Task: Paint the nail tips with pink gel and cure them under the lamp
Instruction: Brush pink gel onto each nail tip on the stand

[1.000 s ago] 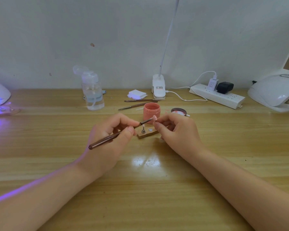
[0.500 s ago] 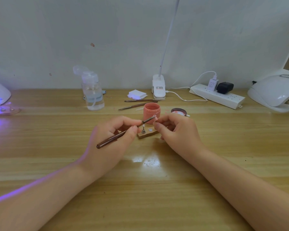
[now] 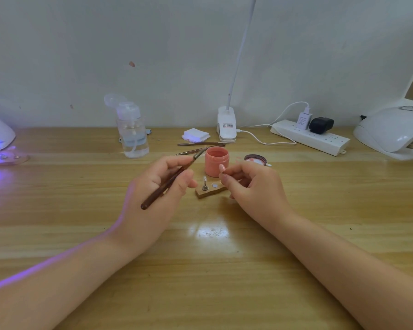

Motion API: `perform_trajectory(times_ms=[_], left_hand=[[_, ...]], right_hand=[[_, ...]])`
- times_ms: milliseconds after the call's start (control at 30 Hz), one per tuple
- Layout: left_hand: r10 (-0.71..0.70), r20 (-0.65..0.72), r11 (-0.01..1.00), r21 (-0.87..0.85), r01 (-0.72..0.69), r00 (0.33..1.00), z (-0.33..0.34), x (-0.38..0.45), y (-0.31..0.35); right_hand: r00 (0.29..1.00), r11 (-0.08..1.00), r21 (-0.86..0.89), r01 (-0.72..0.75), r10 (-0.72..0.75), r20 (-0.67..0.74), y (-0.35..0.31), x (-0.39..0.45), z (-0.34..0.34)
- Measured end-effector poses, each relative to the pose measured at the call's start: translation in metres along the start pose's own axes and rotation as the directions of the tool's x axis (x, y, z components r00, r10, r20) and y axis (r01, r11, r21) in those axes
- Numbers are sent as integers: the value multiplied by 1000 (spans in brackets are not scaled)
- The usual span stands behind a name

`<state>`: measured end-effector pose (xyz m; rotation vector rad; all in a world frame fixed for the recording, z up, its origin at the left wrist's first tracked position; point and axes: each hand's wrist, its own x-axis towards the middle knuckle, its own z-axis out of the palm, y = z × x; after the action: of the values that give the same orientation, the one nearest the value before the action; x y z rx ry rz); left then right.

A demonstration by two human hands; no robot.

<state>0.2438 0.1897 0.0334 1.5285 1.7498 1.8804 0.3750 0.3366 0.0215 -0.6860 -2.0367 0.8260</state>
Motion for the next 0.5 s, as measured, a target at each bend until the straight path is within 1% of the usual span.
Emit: perform_trajectory(times_ms=[67,133,200,500], left_hand=[[32,51,999,9,-33,998,0,0,0],[65,109,996,45,-71,992,0,-1,1],[88,139,990,94,-101,986,-2,-2,1],[87,153,978,174,-113,984,-1,-7,1]], right_hand=[[1000,1000,-22,7,-7,-5,0,0,0],[1000,998,-55,22,-23,-8,0,0,0],[999,997,-76,34,-35,-9,0,0,0],[999,996,-87,34,-35,-16,-1,0,0]])
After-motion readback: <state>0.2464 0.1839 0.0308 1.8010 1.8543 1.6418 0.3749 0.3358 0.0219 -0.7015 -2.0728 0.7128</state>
